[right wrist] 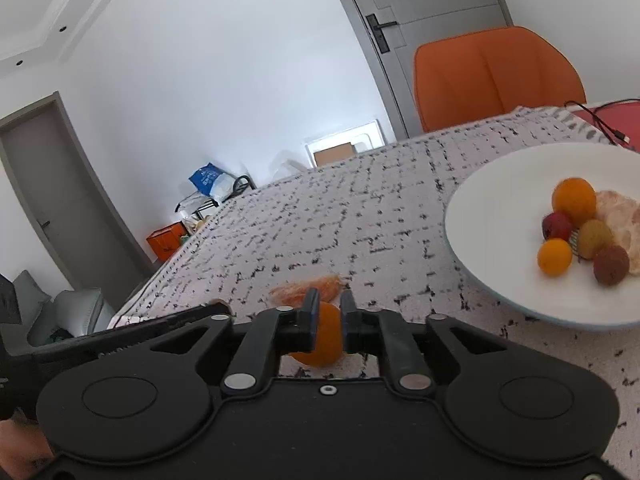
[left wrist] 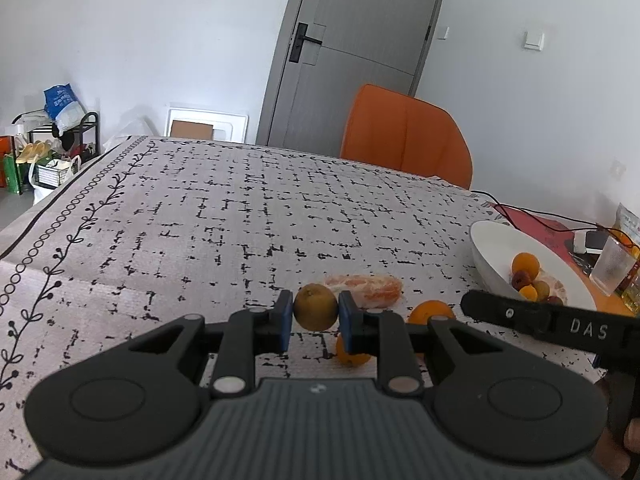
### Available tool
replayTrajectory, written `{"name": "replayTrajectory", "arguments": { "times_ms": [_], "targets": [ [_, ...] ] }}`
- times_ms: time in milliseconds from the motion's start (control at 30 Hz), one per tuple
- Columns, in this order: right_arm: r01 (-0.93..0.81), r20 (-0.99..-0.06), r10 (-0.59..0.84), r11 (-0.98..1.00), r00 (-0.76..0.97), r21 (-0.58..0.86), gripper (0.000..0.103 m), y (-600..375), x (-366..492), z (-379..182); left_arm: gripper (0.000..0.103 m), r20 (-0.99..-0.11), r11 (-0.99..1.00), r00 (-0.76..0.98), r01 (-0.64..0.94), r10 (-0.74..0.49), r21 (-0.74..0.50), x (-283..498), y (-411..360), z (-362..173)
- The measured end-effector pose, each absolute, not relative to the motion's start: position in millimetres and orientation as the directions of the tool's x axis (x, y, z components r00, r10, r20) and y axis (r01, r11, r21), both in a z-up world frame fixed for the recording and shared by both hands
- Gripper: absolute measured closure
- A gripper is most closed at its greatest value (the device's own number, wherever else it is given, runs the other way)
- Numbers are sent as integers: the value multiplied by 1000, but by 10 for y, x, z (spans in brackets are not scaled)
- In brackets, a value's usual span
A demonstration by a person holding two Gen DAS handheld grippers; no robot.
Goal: Organize fruits
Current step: 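Grasp the large orange with the right tool while the left tool grasps the brown round fruit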
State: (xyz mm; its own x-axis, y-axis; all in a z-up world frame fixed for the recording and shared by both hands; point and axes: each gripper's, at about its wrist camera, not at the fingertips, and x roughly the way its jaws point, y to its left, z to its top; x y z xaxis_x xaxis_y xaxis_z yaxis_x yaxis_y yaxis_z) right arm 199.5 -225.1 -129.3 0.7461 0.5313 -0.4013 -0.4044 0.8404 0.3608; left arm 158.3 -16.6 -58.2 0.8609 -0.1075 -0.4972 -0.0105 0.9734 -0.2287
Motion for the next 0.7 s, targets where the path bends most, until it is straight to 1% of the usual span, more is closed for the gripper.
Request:
{"name": "replayTrajectory", "arguments": {
  "times_ms": [33, 100, 133, 167, 200, 367, 567, 633, 667, 700],
  "targets": [
    [-402, -405, 532, 840, 744, 365, 74, -2255, 2004, -1307, 81, -497, 973, 862, -15, -103, -229, 1572, -159, -578],
    [-394, -405, 523, 845, 750, 363, 56, -2265, 2004, -1317, 81, -496, 973, 863, -22, -98, -230, 1554, -141, -570],
    [-389, -400, 515, 849, 758, 357, 52, -2275, 2000, -1320, 81, -497, 973, 862, -26, -95, -231, 1545, -133, -566],
    [-384, -399, 511, 851, 761, 357, 45, -2285, 1997, -1318, 81, -498, 973, 862, -30, -92, -231, 1536, -124, -560],
    [-382, -399, 511, 851, 761, 360, 41, -2293, 2003, -1320, 81, -497, 973, 863, -33, -89, -231, 1527, -116, -553],
    [-380, -416, 510, 853, 753, 358, 35, -2267, 2027, -1361, 81, -490, 971, 869, -48, -74, -233, 1492, -67, -545],
    [-410, -451, 524, 850, 723, 331, 35, -2122, 2063, -1422, 81, -491, 972, 868, -44, -76, -229, 1483, -45, -539],
    [-412, -470, 518, 855, 715, 316, 50, -2067, 2085, -1454, 81, -486, 973, 870, -39, -80, -230, 1473, -49, -520],
    [-419, -468, 526, 850, 710, 321, 66, -2056, 2074, -1455, 81, -484, 973, 871, -36, -82, -229, 1468, -53, -510],
    [-425, -472, 539, 841, 697, 334, 66, -2048, 2078, -1454, 81, -481, 973, 873, -32, -84, -228, 1460, -61, -498]
  ]
}}
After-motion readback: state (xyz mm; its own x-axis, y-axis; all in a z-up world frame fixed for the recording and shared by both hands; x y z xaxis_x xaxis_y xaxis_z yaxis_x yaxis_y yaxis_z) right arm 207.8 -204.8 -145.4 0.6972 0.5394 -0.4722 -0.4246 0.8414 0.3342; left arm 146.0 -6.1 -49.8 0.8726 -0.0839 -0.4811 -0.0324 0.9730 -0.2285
